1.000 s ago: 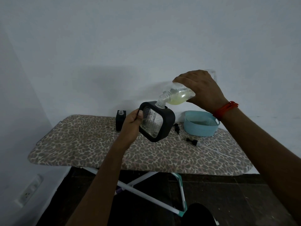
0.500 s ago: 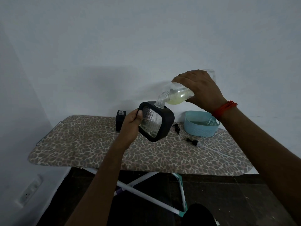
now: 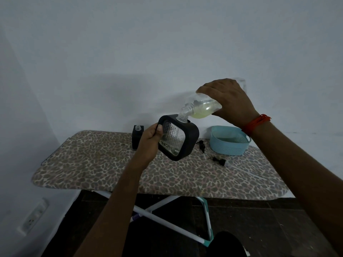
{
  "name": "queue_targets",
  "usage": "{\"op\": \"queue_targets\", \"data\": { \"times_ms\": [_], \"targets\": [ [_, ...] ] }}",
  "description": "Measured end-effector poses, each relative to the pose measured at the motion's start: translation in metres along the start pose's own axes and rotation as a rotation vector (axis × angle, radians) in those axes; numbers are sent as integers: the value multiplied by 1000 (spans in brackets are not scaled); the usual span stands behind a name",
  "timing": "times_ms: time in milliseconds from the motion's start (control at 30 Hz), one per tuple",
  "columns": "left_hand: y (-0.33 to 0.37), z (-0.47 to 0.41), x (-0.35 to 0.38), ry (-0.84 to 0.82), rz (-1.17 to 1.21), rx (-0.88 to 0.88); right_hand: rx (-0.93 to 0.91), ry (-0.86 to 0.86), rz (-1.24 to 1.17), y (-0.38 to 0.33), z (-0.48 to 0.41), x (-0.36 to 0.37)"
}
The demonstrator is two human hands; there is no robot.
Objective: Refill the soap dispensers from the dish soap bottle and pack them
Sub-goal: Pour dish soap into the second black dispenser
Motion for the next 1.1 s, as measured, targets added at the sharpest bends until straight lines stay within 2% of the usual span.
{"op": "queue_targets", "data": {
  "times_ms": [1100],
  "targets": [
    [-3, -1, -1, -17, -40, -9, -8, 26, 6, -5, 3, -7]
  ]
}}
Point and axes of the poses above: each hand's wrist, its own z-axis away from the middle knuckle, its own x-axis out of the palm, y = z × x, the point moved 5 cm from there along -z, towards the middle knuckle, and after that the axes turned 12 degrees about -y, right-handed, at the moved point
